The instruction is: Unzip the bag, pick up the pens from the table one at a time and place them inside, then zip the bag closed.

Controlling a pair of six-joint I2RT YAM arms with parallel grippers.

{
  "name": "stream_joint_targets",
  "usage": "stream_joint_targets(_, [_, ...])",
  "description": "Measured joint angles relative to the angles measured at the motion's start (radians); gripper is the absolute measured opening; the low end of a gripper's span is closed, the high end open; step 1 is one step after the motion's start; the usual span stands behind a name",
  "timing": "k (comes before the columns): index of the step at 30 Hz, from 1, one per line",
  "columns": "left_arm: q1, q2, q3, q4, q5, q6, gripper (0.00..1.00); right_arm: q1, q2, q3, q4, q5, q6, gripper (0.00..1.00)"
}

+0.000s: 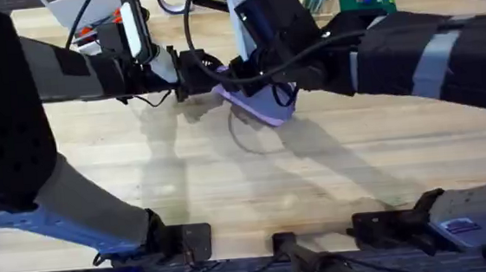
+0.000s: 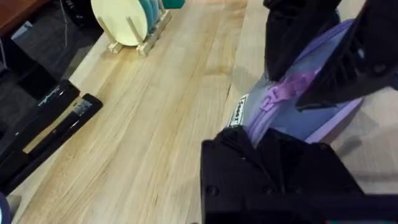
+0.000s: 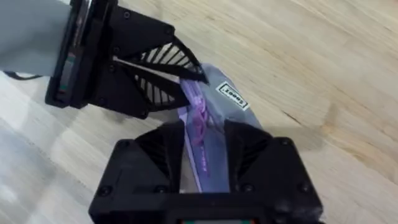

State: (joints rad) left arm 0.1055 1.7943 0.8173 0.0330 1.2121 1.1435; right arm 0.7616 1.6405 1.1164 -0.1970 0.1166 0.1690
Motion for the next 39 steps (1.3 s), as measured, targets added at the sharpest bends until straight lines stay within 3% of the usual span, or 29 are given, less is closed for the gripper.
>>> stream_joint_targets(5, [0.000,0.000,0.000,-0.002,-0.001,0.000,0.043,-0.003,0.000,0.000,-0.005,0.011,-0.005,0.057])
stream_joint_targets(6, [0.000,0.000,0.000,-0.002,-0.002,0.000,0.043,-0.003,0.000,0.000,-0.005,0.011,-0.006,0.042])
stream_joint_targets(39, [-0.002,0.000,0.000,0.002,-0.001,0.000,0.043,0.008,-0.046,0.000,-0.057,0.046,-0.028,0.032])
